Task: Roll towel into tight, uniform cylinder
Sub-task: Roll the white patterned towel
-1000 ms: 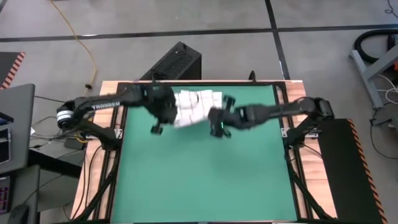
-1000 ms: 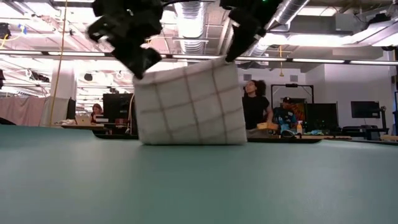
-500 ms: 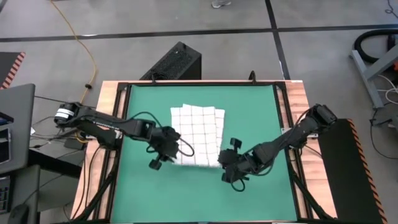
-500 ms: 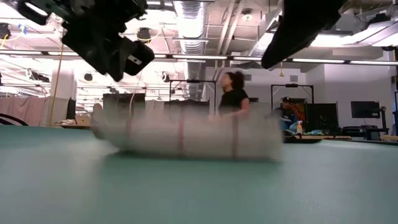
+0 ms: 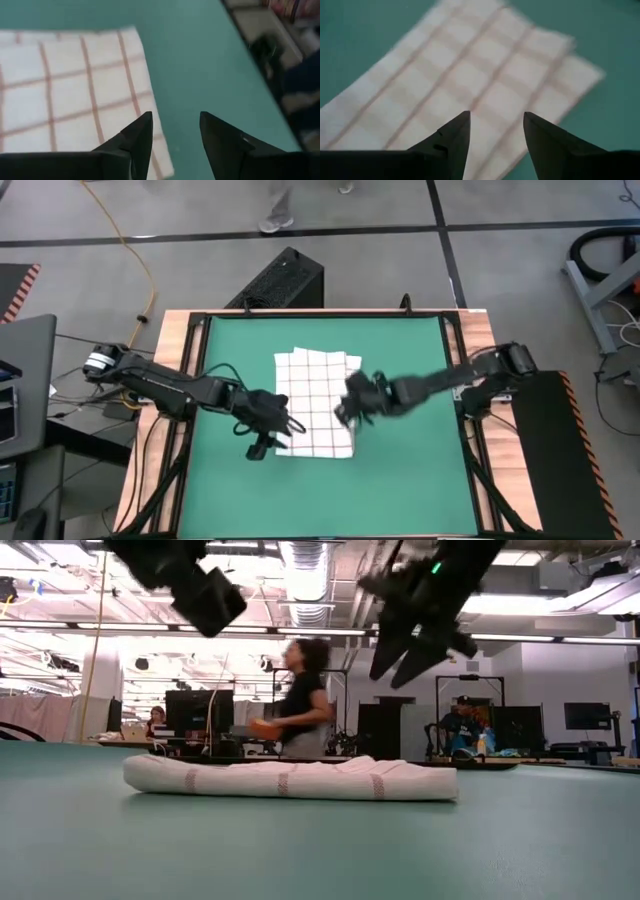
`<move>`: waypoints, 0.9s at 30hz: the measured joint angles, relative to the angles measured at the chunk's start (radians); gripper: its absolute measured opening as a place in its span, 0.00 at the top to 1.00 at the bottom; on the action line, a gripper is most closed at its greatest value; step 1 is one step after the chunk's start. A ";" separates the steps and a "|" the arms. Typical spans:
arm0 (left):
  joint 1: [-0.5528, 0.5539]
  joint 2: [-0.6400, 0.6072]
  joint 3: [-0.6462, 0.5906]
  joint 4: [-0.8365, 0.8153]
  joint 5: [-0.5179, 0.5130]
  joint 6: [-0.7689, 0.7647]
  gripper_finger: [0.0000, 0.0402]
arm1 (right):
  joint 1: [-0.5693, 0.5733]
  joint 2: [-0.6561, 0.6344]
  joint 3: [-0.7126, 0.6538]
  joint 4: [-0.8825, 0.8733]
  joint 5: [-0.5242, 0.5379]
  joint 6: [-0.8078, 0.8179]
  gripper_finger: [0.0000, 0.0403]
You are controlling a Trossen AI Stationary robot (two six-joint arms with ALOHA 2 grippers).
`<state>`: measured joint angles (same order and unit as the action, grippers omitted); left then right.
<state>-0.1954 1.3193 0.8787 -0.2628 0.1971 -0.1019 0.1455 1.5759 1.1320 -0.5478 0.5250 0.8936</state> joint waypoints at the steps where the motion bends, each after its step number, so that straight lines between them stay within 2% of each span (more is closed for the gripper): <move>1: 0.007 -0.016 0.000 0.013 -0.001 -0.015 0.62 | -0.051 0.000 0.000 -0.010 -0.005 0.000 0.49; 6: 0.040 -0.113 0.000 0.042 -0.038 -0.067 0.62 | -0.283 0.010 0.000 -0.015 -0.045 -0.034 0.49; 9: 0.046 -0.159 0.000 0.036 -0.076 -0.077 0.62 | -0.364 0.048 0.000 0.031 -0.104 -0.066 0.49; 17: 0.046 -0.220 0.000 0.016 -0.134 -0.119 0.62 | -0.405 0.205 0.000 0.102 -0.183 -0.074 0.49; 22: 0.047 -0.227 0.000 0.005 -0.142 -0.138 0.62 | -0.432 0.246 0.000 0.174 -0.238 -0.079 0.49; 27: 0.047 -0.227 0.000 -0.003 -0.143 -0.138 0.62 | -0.446 0.245 0.007 0.176 -0.240 -0.094 0.49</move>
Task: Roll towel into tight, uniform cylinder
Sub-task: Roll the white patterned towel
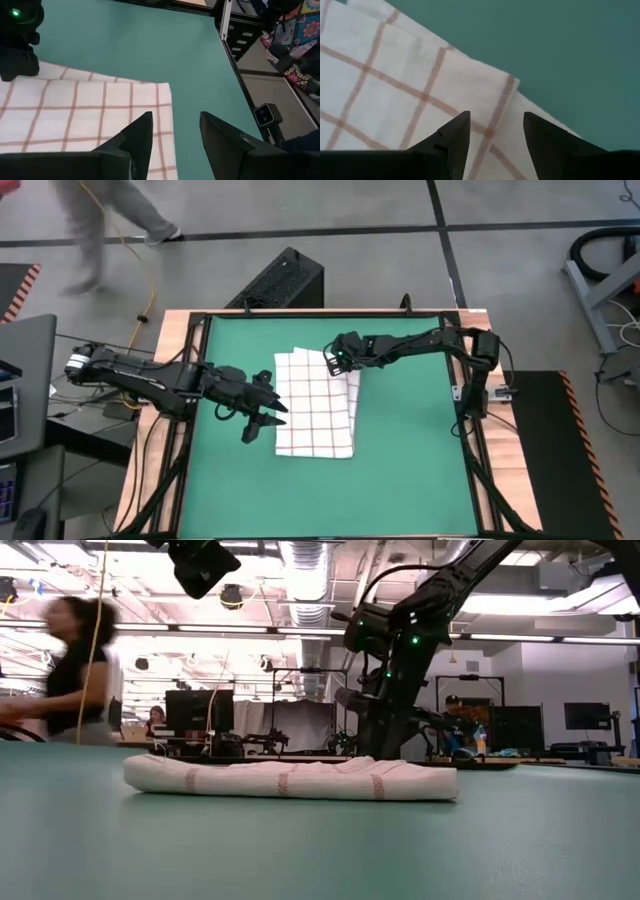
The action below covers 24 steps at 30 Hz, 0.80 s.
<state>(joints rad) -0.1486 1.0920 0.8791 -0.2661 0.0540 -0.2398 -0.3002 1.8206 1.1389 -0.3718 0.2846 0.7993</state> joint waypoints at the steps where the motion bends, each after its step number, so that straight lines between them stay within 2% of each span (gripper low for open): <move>1: 0.000 0.000 0.000 -0.001 -0.001 0.001 0.62 | -0.006 0.000 0.000 0.002 0.000 -0.011 0.49; 24: 0.000 0.000 0.000 -0.042 -0.026 0.029 0.62 | -0.056 0.001 0.000 0.089 -0.010 -0.051 0.53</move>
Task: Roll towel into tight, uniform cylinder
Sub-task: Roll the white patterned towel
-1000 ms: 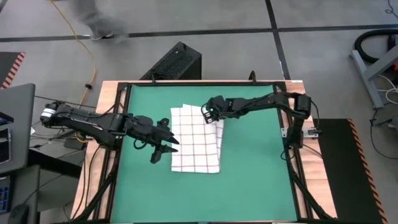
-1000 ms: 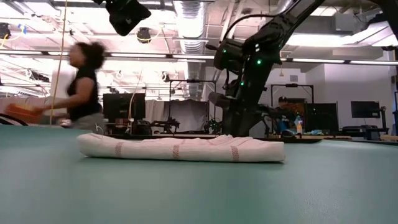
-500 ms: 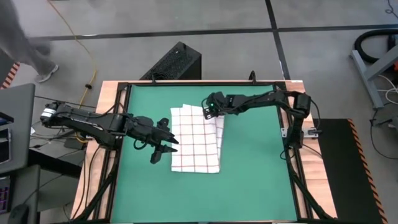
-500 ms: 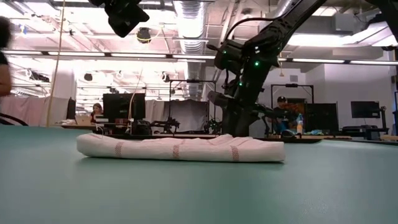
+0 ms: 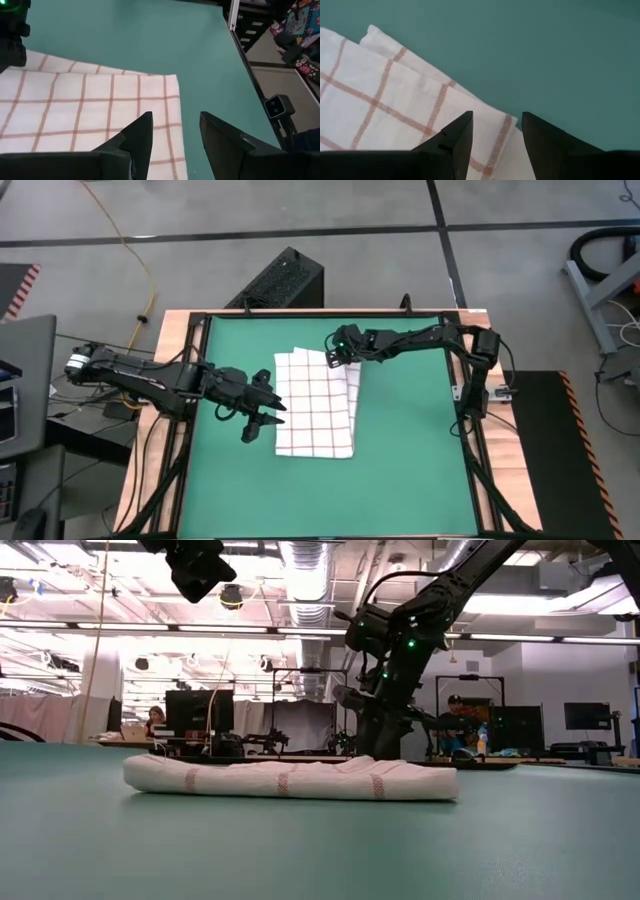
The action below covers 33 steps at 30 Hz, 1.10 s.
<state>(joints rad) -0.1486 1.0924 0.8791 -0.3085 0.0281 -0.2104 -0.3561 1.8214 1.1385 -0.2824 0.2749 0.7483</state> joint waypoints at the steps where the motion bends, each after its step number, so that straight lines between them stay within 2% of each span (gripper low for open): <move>1: 0.000 0.000 0.000 -0.001 0.000 0.000 0.62 | 0.000 0.000 0.000 0.002 0.000 0.001 0.53; 16: 0.000 0.000 0.000 0.003 -0.003 -0.012 0.62 | 0.003 0.001 0.000 -0.001 -0.012 0.004 0.53; 26: 0.000 0.000 0.000 0.006 -0.002 -0.019 0.62 | 0.037 0.081 0.007 0.017 -0.044 0.013 0.53; 29: 0.000 0.000 0.000 0.005 -0.005 -0.019 0.62 | 0.036 0.078 0.015 0.004 -0.048 0.006 0.58; 33: 0.000 0.000 0.000 0.005 -0.008 -0.019 0.62 | 0.036 0.076 0.041 -0.012 -0.052 0.000 0.73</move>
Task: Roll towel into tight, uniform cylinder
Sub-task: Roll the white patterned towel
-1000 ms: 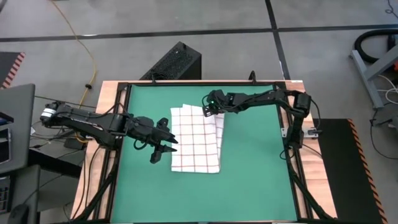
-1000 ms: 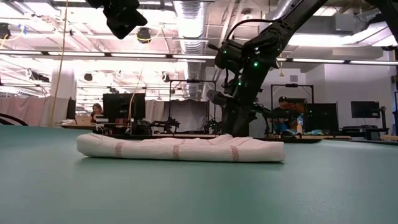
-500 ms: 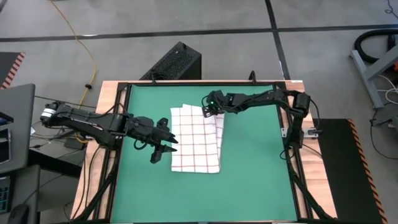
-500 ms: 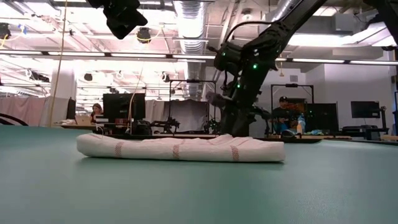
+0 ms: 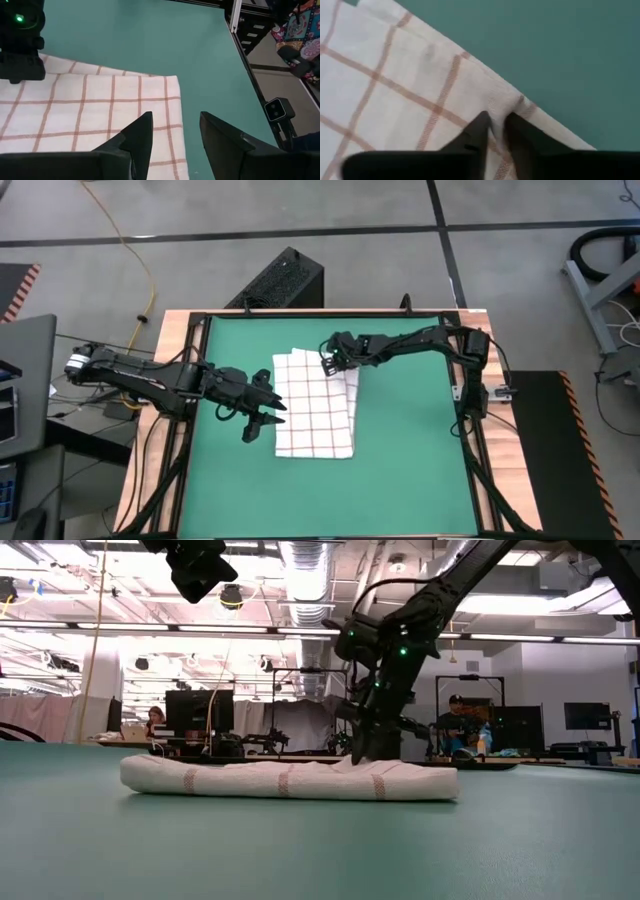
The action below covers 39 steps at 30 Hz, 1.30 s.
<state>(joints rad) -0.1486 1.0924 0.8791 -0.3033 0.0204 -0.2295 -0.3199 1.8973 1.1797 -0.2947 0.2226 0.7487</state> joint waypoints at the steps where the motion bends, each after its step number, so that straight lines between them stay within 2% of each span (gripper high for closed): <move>1: 0.000 0.000 0.000 0.002 0.000 0.000 0.62 | 0.000 0.000 0.009 -0.009 -0.002 -0.008 0.78; 4: 0.000 0.000 0.000 0.002 0.000 0.000 0.62 | 0.005 -0.001 0.034 -0.022 -0.015 -0.042 0.93; 6: 0.000 0.000 0.000 0.002 0.000 0.000 0.62 | 0.012 -0.001 0.055 -0.036 -0.014 -0.058 0.97; 14: 0.000 0.000 0.000 0.001 -0.001 0.000 0.62 | 0.045 -0.014 0.157 -0.267 0.081 -0.065 0.98; 19: -0.001 0.000 0.000 -0.004 0.010 0.000 0.62 | 0.090 -0.014 0.188 -0.461 0.171 0.006 0.98; 24: -0.001 0.000 0.000 -0.004 0.016 0.011 0.62 | 0.148 -0.024 0.229 -0.501 0.202 -0.018 0.98; 28: -0.001 0.000 0.000 -0.004 0.016 0.013 0.62 | 0.192 -0.041 0.272 -0.633 0.275 0.035 0.99; 33: 0.000 0.000 0.000 -0.005 0.017 0.012 0.62 | 0.227 -0.046 0.289 -0.846 0.350 0.174 0.99; 39: 0.000 0.000 0.000 -0.005 0.017 0.012 0.62 | 0.235 -0.046 0.251 -0.917 0.356 0.253 0.99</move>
<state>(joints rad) -0.1486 1.0927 0.8791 -0.3080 0.0372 -0.2173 -0.0844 1.8515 1.4304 -1.2116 0.5790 1.0012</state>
